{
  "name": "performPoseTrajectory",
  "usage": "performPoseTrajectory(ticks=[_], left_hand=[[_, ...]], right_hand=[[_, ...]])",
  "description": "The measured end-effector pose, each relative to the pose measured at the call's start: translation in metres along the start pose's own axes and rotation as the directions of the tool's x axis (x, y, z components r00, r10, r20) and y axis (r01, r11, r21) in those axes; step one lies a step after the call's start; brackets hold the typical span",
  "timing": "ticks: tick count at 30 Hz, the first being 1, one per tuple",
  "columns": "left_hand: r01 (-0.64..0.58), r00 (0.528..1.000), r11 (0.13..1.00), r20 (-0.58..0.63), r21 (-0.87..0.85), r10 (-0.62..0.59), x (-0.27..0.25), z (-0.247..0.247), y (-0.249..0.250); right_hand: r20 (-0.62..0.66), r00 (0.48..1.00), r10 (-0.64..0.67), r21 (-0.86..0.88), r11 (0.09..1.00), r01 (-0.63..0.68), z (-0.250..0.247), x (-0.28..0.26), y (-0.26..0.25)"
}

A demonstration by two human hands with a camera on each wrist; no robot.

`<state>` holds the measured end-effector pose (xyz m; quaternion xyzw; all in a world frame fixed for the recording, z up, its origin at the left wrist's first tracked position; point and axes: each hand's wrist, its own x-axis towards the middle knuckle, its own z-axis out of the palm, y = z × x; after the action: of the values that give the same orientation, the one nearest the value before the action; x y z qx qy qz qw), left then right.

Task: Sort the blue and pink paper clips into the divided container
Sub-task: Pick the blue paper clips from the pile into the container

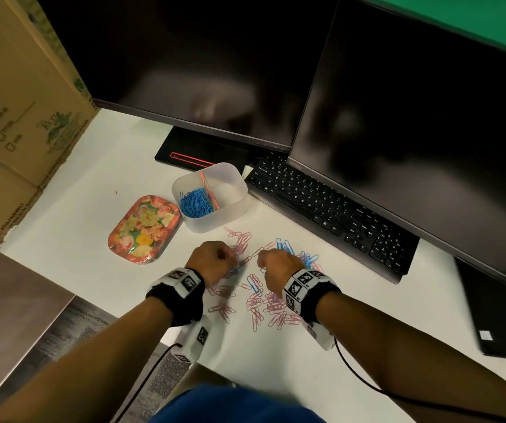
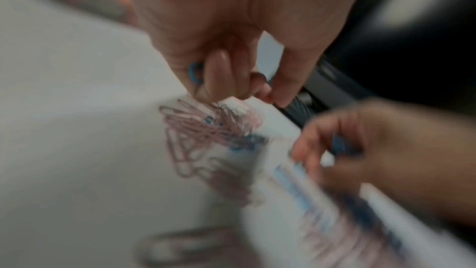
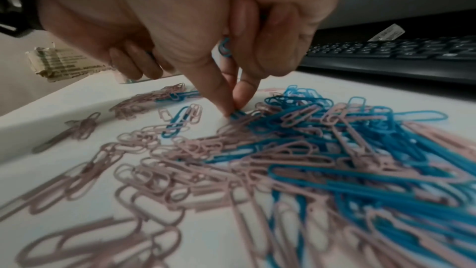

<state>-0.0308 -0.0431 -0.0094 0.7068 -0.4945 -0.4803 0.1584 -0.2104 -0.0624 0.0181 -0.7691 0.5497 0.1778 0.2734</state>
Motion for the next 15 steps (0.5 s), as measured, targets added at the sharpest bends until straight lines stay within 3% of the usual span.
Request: performPoseTrajectory(ticks=[1,3,7,9,12,15], left_hand=[[-0.064,0.998,0.980,-0.003,0.187,0.065,0.001,0.005,0.000],[-0.119,0.992,0.915,0.001,0.387,0.129,0.004,0.014,0.000],[-0.121,0.990,0.878,-0.002,0.462,0.138,0.010,0.020,0.004],[-0.125,0.990,0.913,-0.016,0.389,0.143,0.011,0.018,0.008],[-0.104,0.991,0.987,-0.072,0.126,0.113,0.009,0.011,0.011],[-0.097,0.991,0.988,-0.104,-0.122,0.085,0.006,0.005,0.015]], right_hand=[[0.004,1.000,0.021,0.015,1.000,-0.021,0.000,0.000,-0.001],[0.008,0.999,0.049,0.029,0.998,-0.049,0.000,0.001,-0.001],[0.026,0.996,0.089,0.016,0.996,-0.089,0.001,0.003,0.001],[0.013,0.994,0.109,0.031,0.994,-0.109,0.000,0.003,0.004],[-0.026,0.994,0.102,0.077,0.992,-0.100,0.000,0.001,0.012],[-0.043,0.999,0.025,0.080,0.997,-0.022,0.005,-0.002,0.016]])
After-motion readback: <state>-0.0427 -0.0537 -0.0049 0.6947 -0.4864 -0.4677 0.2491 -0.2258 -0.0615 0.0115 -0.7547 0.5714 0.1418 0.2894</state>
